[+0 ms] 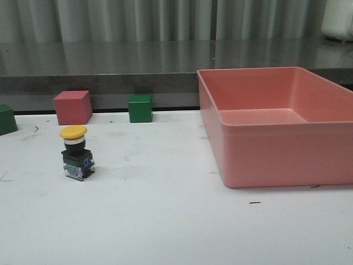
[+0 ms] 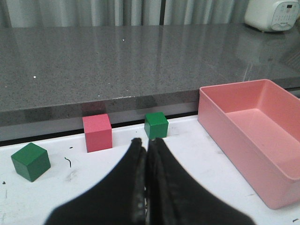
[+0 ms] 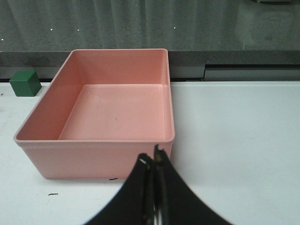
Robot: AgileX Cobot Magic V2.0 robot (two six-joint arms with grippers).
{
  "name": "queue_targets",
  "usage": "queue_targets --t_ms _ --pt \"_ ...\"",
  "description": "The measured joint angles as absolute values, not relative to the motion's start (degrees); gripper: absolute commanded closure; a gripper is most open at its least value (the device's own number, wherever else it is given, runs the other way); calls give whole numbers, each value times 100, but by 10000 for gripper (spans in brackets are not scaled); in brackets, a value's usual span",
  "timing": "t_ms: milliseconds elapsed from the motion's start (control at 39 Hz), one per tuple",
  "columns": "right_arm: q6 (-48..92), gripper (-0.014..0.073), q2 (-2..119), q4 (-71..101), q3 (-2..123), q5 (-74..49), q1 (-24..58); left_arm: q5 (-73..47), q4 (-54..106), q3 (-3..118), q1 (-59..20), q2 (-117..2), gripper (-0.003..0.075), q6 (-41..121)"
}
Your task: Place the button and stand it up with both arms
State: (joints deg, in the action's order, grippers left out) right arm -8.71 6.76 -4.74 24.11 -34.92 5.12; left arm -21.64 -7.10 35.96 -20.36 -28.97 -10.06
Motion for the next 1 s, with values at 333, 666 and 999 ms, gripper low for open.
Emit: queue_targets --t_ms 333,666,999 --pt "-871 664 676 -474 2411 -3492 512 -2243 -710 3609 -2036 -2564 740 -1006" --pt "-871 664 676 -474 2411 -3492 512 -2253 -701 3609 -2036 -2564 740 -1006" --pt "-871 664 676 -474 2411 -3492 512 -2253 -616 3609 -2036 -2564 741 -1006"
